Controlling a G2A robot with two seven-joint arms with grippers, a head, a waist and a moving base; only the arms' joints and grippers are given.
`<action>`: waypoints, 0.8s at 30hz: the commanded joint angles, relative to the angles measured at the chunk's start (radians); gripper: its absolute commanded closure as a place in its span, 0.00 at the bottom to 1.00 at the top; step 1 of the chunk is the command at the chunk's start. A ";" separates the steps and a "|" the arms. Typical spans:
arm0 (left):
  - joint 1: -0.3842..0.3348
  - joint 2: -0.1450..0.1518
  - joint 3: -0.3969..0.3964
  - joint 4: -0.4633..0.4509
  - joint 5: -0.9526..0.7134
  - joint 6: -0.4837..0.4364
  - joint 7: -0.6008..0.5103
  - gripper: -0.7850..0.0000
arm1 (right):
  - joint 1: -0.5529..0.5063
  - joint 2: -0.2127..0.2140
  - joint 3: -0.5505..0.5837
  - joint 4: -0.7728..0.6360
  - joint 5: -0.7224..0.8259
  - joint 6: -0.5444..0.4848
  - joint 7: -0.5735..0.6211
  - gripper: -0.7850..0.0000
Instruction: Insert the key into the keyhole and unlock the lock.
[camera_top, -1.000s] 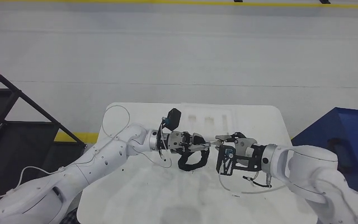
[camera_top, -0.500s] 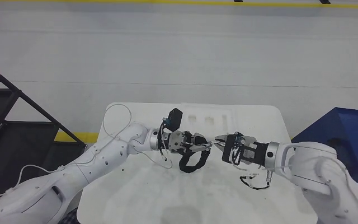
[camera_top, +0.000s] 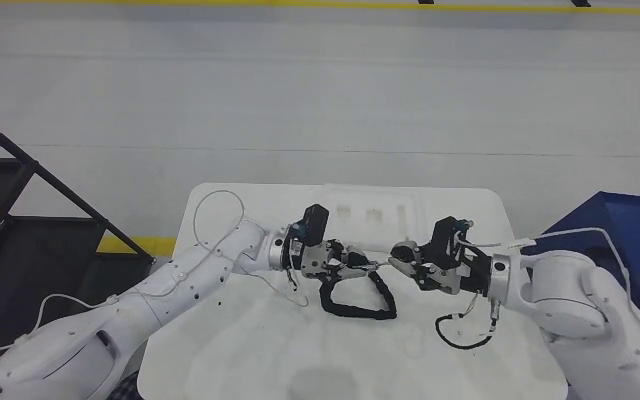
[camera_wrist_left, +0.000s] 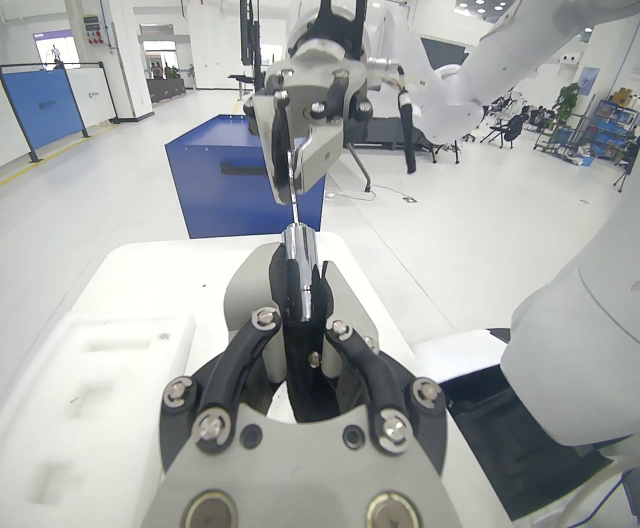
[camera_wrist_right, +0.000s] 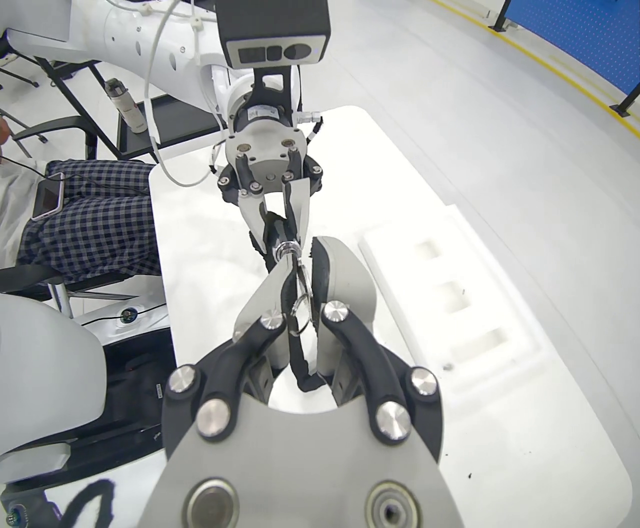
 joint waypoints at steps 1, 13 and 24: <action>-0.002 -0.001 0.001 0.025 0.024 0.000 -0.020 1.00 | -0.003 0.001 0.007 0.000 0.015 -0.003 -0.009 0.00; 0.015 -0.026 -0.013 0.152 0.045 0.019 -0.236 1.00 | -0.020 -0.001 -0.008 -0.017 0.017 0.024 -0.032 0.00; 0.028 -0.077 -0.007 0.277 0.028 0.007 -0.341 0.00 | 0.052 -0.025 -0.127 0.052 -0.021 0.034 -0.104 0.00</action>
